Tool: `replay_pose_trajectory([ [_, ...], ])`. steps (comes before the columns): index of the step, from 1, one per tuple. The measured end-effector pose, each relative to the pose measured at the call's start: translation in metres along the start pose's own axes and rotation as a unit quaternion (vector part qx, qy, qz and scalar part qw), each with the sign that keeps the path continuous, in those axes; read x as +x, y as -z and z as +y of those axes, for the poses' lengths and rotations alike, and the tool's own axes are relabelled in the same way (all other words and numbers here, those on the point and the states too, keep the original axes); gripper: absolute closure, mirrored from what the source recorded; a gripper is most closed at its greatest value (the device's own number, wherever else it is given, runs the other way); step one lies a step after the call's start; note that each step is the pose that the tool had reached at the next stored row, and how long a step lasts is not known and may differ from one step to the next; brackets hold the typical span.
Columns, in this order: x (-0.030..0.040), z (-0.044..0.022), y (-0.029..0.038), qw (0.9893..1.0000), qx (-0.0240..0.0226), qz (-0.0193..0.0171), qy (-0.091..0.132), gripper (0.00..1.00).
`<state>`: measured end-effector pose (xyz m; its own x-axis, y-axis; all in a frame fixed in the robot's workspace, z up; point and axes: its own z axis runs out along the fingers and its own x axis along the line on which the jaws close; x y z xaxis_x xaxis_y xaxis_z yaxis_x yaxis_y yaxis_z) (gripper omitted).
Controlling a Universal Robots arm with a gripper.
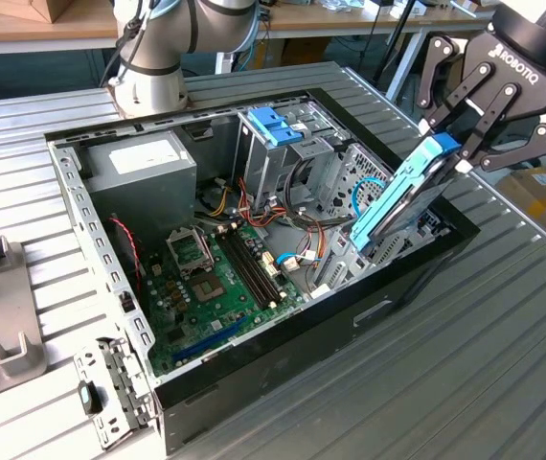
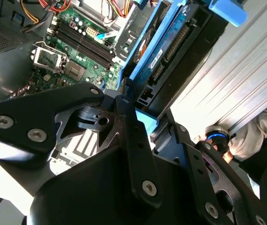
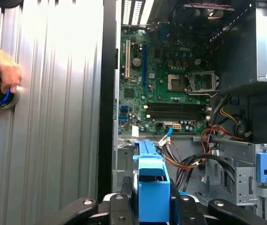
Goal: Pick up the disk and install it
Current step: 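Insert the disk into the insertion slot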
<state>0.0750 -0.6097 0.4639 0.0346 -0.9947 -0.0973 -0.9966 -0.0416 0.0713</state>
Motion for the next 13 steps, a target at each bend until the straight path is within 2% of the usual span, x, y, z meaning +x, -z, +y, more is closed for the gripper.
replay_pose_trajectory([
  [8,0.0025,-0.0002,-0.0053,1.0,-0.0024,-0.0001,0.0,0.63],
  [13,0.0014,-0.0018,-0.0054,1.0,-0.0029,0.0002,0.004,0.63],
])
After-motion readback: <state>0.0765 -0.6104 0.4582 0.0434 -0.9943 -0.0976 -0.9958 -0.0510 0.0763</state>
